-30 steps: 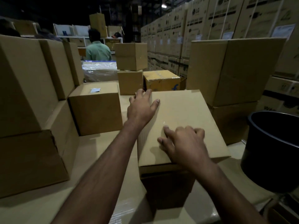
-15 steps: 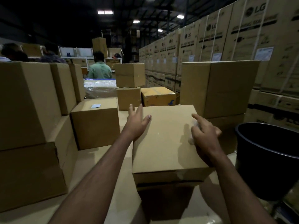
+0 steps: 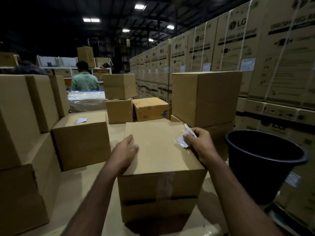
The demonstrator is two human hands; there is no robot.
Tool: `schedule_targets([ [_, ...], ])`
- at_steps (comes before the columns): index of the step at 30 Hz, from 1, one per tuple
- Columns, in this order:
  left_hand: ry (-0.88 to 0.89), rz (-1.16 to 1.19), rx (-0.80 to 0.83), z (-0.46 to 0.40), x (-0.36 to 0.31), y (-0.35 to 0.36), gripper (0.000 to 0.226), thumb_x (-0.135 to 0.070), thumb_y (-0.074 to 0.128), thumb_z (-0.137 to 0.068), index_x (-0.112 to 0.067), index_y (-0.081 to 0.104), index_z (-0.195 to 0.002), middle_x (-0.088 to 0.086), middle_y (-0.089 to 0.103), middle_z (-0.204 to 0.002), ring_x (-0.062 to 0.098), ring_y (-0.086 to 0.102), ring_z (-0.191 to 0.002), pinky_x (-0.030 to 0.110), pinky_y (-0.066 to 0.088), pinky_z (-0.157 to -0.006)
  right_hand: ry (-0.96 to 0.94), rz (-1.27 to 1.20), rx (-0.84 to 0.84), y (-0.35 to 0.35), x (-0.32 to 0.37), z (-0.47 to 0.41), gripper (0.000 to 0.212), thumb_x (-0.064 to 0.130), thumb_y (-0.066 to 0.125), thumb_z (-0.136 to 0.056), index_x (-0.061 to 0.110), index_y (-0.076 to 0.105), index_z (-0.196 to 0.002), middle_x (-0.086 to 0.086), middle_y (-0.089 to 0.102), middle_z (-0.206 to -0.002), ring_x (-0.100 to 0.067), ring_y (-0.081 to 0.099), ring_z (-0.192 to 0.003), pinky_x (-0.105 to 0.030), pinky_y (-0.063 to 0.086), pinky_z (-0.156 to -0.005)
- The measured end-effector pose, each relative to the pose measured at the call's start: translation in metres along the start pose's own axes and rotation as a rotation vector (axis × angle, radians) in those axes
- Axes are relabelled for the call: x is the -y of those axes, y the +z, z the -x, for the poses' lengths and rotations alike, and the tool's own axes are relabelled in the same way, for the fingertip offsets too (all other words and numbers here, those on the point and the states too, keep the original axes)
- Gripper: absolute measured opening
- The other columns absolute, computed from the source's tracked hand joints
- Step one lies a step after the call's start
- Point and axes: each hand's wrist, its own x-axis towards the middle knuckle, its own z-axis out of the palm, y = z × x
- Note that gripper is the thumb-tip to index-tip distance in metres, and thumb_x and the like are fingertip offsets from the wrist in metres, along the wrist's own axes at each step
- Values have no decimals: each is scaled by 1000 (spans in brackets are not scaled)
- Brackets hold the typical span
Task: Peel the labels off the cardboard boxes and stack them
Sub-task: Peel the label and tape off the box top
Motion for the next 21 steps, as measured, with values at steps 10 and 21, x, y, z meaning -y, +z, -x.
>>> schedule_targets([
  [10, -84, -250, -42, -55, 21, 9, 43, -32, 49, -103, -20, 52, -144, 8, 53, -146, 29, 49, -131, 36, 42, -101, 156, -12, 24, 26, -9, -42, 16, 7, 67, -91, 4, 66, -107, -9, 70, -95, -17, 68, -83, -23, 51, -62],
  [21, 174, -570, -330, -65, 4, 25, 24, -25, 51, -100, -17, 72, -110, 3, 69, -105, 20, 61, -93, 33, 52, -71, 89, 87, -109, 25, -9, -56, 21, 16, 69, -91, 9, 68, -111, -9, 70, -104, -21, 67, -95, -38, 60, -80],
])
